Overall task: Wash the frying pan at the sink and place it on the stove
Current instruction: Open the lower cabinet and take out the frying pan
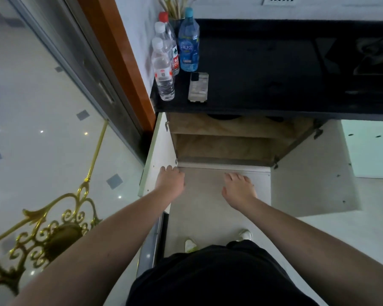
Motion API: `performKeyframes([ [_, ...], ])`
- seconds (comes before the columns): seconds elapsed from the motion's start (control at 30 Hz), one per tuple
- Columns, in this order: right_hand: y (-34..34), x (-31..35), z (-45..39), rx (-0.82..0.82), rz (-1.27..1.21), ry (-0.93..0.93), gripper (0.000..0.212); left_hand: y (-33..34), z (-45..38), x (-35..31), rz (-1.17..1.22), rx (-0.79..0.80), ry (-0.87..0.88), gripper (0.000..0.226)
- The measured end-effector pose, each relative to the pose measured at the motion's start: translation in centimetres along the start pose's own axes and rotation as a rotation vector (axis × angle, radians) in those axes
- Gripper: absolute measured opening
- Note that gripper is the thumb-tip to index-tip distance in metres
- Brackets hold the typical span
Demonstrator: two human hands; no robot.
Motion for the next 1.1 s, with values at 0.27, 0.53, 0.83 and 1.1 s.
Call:
performKeyframes([
  [0.27,-3.4,-4.6,1.9,-0.168,-0.103,0.13,0.054,-6.6,-2.5,-5.7,0.108,-0.165,0.171,0.056],
  [0.53,-6.9,-9.4,3.5,-0.318,-0.137,0.242,0.058,-12.0,-4.1,-10.9,0.094,-0.261,0.266,0.063],
  [0.83,-7.9,-15.5,1.6,-0.316,-0.199,0.265,0.059,-14.1,-6.5,-15.5,0.054,-0.261,0.277,0.063],
  [1.1,-9.4,-20.1,-2.0,-0.295,-0.216,0.18,0.06,-16.4,-10.3,-19.3,0.067,-0.229,0.226,0.061],
])
Point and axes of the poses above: each hand's wrist, its own z-axis away from the middle knuckle, its own y-axis out of the palm, x = y × z, the point moved 9 cm from there along -z, towards the middle knuckle, and after that the axes turned 4 degrees about x, right-handed, at the moved point
